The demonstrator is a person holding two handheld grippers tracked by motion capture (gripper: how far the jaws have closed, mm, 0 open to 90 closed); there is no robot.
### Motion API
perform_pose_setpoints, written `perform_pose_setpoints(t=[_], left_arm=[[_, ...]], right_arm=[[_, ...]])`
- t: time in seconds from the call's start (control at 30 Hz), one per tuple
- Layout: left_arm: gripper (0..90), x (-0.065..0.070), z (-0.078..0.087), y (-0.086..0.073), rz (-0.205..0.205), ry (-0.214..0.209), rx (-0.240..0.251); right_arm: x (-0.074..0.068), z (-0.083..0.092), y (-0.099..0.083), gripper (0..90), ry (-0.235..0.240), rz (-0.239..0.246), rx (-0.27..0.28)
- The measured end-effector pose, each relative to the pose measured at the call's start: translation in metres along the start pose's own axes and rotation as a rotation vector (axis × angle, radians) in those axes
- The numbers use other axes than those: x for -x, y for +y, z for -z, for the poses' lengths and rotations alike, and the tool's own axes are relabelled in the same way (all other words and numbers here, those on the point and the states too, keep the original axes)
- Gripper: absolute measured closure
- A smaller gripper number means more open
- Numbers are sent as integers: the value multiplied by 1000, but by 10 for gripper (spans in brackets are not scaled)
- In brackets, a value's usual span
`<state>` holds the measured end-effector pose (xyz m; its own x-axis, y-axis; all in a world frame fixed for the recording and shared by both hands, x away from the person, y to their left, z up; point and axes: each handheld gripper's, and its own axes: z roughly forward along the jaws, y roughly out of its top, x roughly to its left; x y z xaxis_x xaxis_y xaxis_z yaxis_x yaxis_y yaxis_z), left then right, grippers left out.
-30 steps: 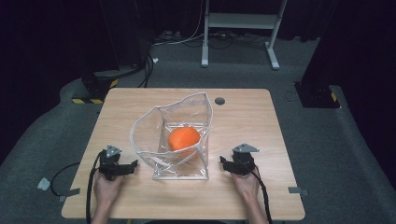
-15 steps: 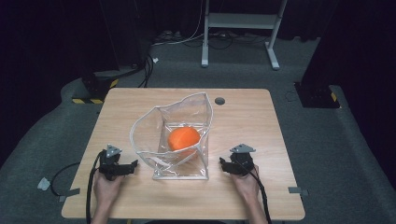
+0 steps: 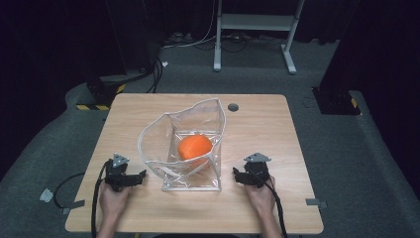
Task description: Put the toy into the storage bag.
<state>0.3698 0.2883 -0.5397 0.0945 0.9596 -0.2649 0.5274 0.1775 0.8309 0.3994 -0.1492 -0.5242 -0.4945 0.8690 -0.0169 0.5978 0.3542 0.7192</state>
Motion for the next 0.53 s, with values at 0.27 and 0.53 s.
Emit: perform_pose_setpoints(t=[0.27,0.53], left_arm=[[69,0,0,0,-1,0,0],[69,0,0,0,0,0,0]], right_arm=[[0,0,0,254,1,0,1],[0,0,0,255,1,-1,2]])
